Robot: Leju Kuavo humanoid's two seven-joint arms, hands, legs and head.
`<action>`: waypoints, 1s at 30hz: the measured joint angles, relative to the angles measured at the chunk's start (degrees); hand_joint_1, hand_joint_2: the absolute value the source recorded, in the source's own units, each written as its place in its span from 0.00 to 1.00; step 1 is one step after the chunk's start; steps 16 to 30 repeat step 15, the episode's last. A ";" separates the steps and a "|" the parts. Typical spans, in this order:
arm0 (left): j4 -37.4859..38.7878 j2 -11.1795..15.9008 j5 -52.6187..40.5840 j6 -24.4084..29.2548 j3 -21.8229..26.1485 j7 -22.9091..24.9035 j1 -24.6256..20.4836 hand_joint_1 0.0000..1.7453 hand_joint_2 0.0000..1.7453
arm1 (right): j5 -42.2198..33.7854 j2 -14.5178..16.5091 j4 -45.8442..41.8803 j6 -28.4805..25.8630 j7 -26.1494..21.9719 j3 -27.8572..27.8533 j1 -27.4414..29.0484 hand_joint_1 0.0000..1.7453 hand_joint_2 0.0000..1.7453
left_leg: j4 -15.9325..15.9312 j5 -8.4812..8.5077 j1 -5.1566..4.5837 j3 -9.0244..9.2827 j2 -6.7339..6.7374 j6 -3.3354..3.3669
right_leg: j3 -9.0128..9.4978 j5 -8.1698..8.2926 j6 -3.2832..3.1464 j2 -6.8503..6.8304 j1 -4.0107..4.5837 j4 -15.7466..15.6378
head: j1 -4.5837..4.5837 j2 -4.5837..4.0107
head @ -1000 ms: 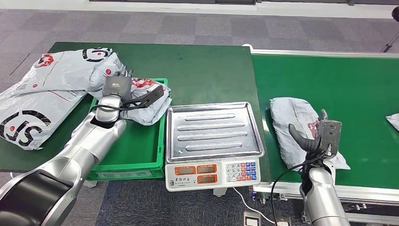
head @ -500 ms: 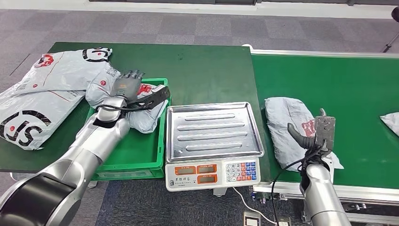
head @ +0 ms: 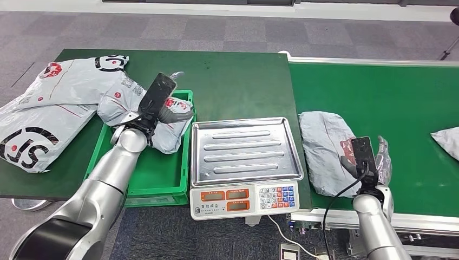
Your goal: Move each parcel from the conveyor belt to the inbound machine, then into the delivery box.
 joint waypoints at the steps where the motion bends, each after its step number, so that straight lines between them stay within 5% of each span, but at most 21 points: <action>1: -0.66 -0.35 -0.52 1.26 0.02 -0.16 0.55 0.00 1.00 | 1.39 -0.22 0.54 -0.46 0.76 0.13 -0.15 0.00 1.00 | 0.00 0.00 0.00 0.00 -0.01 0.00 | 0.01 0.00 0.00 -0.02 0.00 0.00 | 0.00 0.00; 9: -3.82 -2.01 2.31 0.40 -0.02 -0.09 3.01 0.00 1.00 | 6.32 -0.91 2.98 -0.64 3.62 0.51 -0.70 0.00 1.00 | 0.00 0.00 -0.01 0.00 -0.01 0.00 | 0.01 0.00 0.00 -0.02 0.00 0.00 | 0.01 0.00; 15: -7.38 -4.68 9.29 -4.75 -1.45 -1.76 7.65 0.00 1.00 | 13.46 -0.93 8.50 8.47 10.81 0.78 -3.85 0.00 1.00 | 0.02 0.00 -0.01 -0.01 -0.03 0.01 | 0.00 0.00 0.00 -0.03 -0.01 -0.01 | 0.01 0.00; 30: -7.38 -4.68 9.29 -4.75 -1.45 -1.76 7.65 0.00 1.00 | 13.46 -0.93 8.50 8.47 10.81 0.78 -3.85 0.00 1.00 | 0.02 0.00 -0.01 -0.01 -0.03 0.01 | 0.00 0.00 0.00 -0.03 -0.01 -0.01 | 0.01 0.00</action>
